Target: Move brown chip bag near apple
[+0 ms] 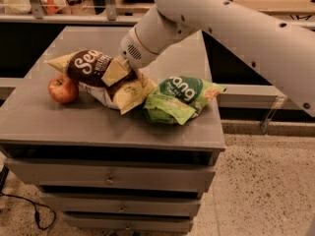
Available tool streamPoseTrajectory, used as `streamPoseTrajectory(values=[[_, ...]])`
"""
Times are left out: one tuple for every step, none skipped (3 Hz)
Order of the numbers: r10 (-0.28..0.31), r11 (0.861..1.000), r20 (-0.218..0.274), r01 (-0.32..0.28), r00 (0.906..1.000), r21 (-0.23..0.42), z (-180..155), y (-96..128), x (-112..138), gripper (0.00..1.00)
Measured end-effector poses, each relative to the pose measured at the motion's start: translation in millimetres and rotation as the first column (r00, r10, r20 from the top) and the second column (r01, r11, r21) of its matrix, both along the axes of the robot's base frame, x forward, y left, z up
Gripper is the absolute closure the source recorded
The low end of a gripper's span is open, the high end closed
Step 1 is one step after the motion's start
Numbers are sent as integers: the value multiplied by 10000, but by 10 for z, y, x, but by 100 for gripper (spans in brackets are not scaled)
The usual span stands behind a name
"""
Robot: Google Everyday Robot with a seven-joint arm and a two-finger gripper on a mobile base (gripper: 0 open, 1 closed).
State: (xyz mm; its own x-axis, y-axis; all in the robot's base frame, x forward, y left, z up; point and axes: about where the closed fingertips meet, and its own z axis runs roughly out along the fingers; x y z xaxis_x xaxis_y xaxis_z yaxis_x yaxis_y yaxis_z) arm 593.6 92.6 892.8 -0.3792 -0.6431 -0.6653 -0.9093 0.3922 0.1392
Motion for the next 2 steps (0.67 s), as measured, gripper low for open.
streamPoseTrajectory(values=[[-127,9999,27,127,9999,3,3,-34,-14,37],[-299,9995,166,298,9994,97,46,-45,-22,13]])
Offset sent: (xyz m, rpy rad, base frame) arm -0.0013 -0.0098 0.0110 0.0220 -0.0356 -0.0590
